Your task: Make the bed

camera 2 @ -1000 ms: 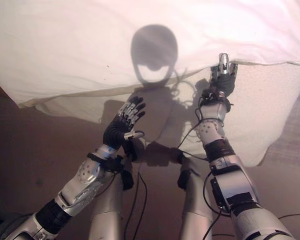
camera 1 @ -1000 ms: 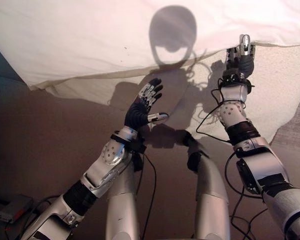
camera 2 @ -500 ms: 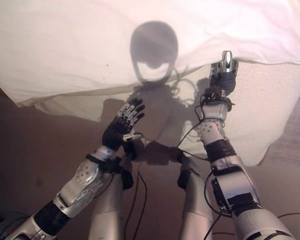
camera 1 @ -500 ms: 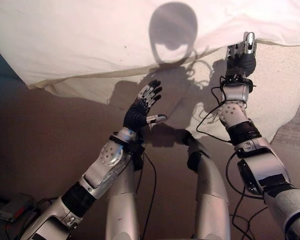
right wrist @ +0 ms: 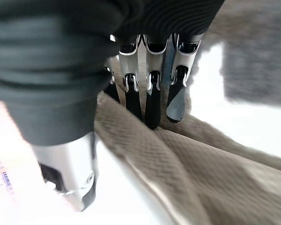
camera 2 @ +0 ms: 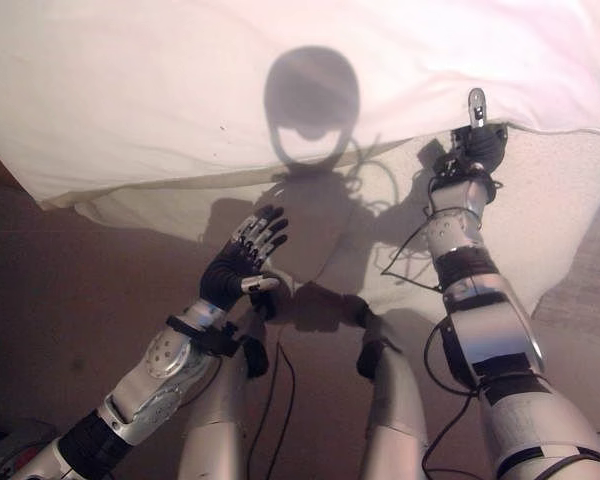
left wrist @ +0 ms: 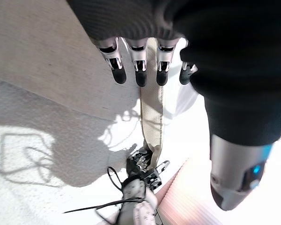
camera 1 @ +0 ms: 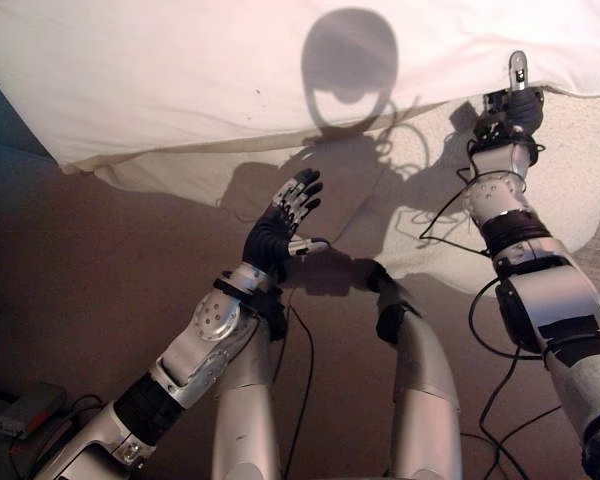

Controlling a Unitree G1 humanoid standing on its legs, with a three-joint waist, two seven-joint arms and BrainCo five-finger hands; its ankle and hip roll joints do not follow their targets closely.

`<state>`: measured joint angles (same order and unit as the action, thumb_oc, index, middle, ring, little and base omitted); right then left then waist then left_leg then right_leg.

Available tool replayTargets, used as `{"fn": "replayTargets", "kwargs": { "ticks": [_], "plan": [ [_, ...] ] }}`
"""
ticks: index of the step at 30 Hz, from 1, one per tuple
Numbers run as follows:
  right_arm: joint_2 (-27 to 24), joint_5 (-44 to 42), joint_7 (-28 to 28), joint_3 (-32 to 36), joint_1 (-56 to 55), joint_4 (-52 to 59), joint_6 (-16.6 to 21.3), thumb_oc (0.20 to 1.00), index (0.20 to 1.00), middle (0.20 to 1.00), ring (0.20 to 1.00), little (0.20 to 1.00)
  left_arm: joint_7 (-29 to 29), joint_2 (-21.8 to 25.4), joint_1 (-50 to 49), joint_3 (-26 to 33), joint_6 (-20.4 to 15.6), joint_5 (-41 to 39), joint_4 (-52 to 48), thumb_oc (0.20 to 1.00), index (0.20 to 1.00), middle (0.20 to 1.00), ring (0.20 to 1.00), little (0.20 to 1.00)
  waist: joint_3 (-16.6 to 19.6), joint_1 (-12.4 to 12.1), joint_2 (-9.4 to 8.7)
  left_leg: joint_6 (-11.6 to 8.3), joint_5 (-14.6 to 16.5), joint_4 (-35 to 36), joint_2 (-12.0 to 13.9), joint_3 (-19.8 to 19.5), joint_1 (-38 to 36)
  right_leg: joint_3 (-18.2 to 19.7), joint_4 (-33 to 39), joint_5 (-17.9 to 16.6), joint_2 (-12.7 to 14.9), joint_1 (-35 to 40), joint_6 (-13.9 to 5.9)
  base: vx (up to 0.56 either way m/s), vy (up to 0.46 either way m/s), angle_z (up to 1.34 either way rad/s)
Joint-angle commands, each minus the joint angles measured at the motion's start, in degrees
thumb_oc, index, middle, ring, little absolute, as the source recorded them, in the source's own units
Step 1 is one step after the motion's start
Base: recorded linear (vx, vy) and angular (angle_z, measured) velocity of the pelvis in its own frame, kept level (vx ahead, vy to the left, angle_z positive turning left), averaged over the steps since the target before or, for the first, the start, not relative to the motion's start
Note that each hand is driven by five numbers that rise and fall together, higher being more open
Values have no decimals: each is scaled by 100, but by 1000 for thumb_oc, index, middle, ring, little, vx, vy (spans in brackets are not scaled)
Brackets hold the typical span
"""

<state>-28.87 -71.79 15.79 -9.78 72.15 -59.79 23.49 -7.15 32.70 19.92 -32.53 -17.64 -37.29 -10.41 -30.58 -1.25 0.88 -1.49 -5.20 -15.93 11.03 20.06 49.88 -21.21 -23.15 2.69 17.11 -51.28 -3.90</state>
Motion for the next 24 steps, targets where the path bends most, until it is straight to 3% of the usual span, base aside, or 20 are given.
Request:
{"fn": "replayTargets", "kwargs": {
  "ticks": [1,12,14,20,21,23,24],
  "plan": [
    [-557,156,15,-344,461,-1,-31,1000,1000,1000,1000,1000,122,97,-250,-69,-259,-6,-1010,1000,1000,1000,1000,1000,78,-234,106,-261,737,-314,-43,182,-159,-199,-70,-322,-150,-4,-503,28,-35,1],
    [-758,105,-85,-503,600,-25,-30,1000,1000,1000,1000,1000,225,81,-204,-129,-292,-47,-976,1000,1000,1000,1000,1000,78,-241,134,-305,728,-404,31,79,-130,-217,-228,-145,-226,-56,-467,25,-45,1],
    [-771,-58,-200,-495,611,98,52,200,200,200,200,200,289,78,-193,-128,-308,-91,-973,1000,1000,1000,1000,1000,78,-233,123,-327,701,-380,46,53,-138,-215,-211,-121,-256,-58,-456,20,-68,2],
    [-400,-122,-140,-322,209,1271,557,200,200,200,200,200,253,-149,-142,-63,-282,-295,-851,1000,1000,1000,1000,1000,78,-141,27,-320,686,-397,75,67,-185,-189,-242,-126,-268,-86,-427,0,0,0],
    [-156,-37,-101,-297,-84,1938,791,200,200,200,200,200,191,-338,-30,-92,-279,-536,-778,1000,1000,1000,1000,1000,78,-58,-29,-333,704,-391,82,86,-212,-192,-230,-118,-280,-72,-428,0,0,0],
    [-27,214,58,-307,-310,2377,868,200,200,200,200,200,185,-442,77,-138,-282,-757,-727,1000,1000,1000,1000,1000,78,-13,-75,-318,665,-369,71,112,-203,-193,-193,-167,-281,-88,-407,0,0,0],
    [253,520,266,-351,-650,3016,945,200,200,200,200,200,171,-780,328,-338,-276,-1398,-614,1000,1000,1000,1000,1000,78,85,-167,-318,683,-368,77,140,-234,-196,-157,-190,-274,-62,-419,-31,-12,0]
  ]
}}
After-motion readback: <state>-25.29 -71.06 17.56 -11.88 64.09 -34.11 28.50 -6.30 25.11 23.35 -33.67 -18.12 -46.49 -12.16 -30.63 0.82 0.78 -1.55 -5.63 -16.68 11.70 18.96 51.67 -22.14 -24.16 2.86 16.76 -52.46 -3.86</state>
